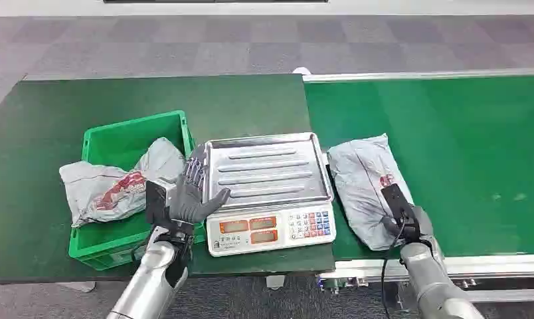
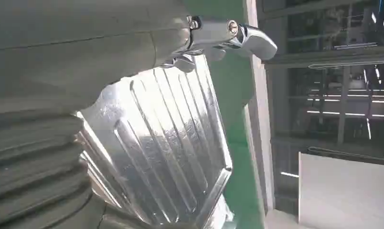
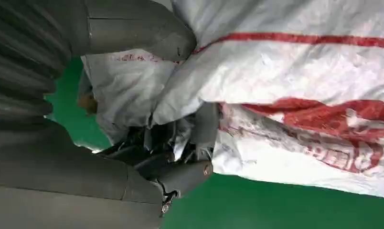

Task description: Moved the parcel from conveyor to table for the left to box.

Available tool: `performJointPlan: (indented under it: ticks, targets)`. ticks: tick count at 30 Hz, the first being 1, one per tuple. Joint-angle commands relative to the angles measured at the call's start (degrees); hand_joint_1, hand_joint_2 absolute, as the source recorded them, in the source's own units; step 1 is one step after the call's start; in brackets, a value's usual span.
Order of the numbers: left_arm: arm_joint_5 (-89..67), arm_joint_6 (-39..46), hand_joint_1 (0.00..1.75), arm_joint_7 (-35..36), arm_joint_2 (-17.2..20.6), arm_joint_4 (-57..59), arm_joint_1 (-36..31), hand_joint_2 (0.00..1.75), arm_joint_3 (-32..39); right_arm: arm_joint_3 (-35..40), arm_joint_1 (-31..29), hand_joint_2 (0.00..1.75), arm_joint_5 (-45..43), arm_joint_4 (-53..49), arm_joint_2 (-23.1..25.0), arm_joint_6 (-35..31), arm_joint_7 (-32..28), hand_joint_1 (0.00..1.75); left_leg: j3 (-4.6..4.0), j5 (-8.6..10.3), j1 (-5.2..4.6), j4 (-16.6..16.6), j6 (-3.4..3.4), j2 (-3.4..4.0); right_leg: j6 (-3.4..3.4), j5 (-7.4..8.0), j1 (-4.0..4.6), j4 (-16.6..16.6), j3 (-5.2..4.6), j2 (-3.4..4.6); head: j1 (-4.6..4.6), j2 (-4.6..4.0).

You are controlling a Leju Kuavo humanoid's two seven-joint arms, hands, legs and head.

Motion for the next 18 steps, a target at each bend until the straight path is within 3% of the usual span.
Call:
performJointPlan:
  ticks: [1, 4, 7, 8, 10, 12, 18]
  targets:
    - [-0.8, -0.1, 0.00, 0.1, 0.7, 1.4, -0.6, 1.75, 0.7, -3.1, 1.4, 1.75, -2.5, 0.1, 2.2, -6.0, -6.5, 1.75, 0.02, 0.11, -0.03, -0.2, 0.03, -0.10, -0.02, 0.06, -0.01, -0.2, 0.04, -0.15, -0.02, 0.00]
    - [-0.9, 0.3, 0.00, 0.1, 0.8, 0.8, -0.2, 1.75, 0.7, -2.9, 1.3, 1.75, -5.9, -5.4, 4.4, -9.4, -12.6, 1.75, -0.08, 0.04, -0.03, -0.1, 0.02, -0.05, -0.02, 0.01, -0.02, -0.1, -0.05, -0.11, -0.02, 0.00]
    - [-1.3, 0.7, 0.00, 0.1, 0.9, 0.3, 0.4, 1.75, 0.9, 0.5, 3.2, 1.75, -7.8, -16.1, 5.7, -11.8, -14.6, 1.75, -0.16, 0.06, -0.08, -0.2, 0.02, 0.04, -0.02, 0.04, -0.07, -0.1, -0.16, -0.03, 0.00, 0.00]
    - [-1.4, 0.8, 0.00, 0.1, 0.9, 0.3, 0.4, 1.75, 1.1, 3.5, 4.9, 1.75, -8.9, -22.2, 5.6, -11.0, -11.3, 1.75, -0.24, 0.01, -0.08, -0.1, 0.01, 0.06, -0.01, 0.01, -0.07, 0.0, -0.26, 0.00, -0.02, 0.00]
    - [-1.6, 1.0, 0.00, 0.0, 1.1, 0.5, 0.3, 1.75, 1.1, 6.9, 6.2, 1.75, -9.5, -28.6, 4.9, -12.5, -13.4, 1.75, -0.29, 0.02, -0.12, -0.1, 0.02, 0.01, -0.02, 0.00, -0.11, 0.0, -0.30, -0.05, 0.00, 0.00]
    - [-1.9, 1.1, 0.00, -0.2, 1.3, 0.9, 0.1, 1.75, 1.2, 11.1, 7.4, 1.75, -9.5, -34.6, 3.3, -12.7, -10.2, 1.75, -0.41, 0.01, -0.12, 0.0, 0.02, -0.16, 0.01, -0.05, -0.11, 0.1, -0.36, -0.19, -0.02, 0.00]
    - [-2.0, 1.4, 0.00, -0.6, 1.7, 1.3, 0.0, 1.75, 1.2, 14.6, 8.0, 1.75, -9.3, -40.3, 1.1, -14.9, -7.8, 1.75, -0.48, 0.03, -0.11, -0.1, 0.03, -0.34, 0.03, -0.08, -0.12, 0.0, -0.38, -0.33, -0.02, 0.00]
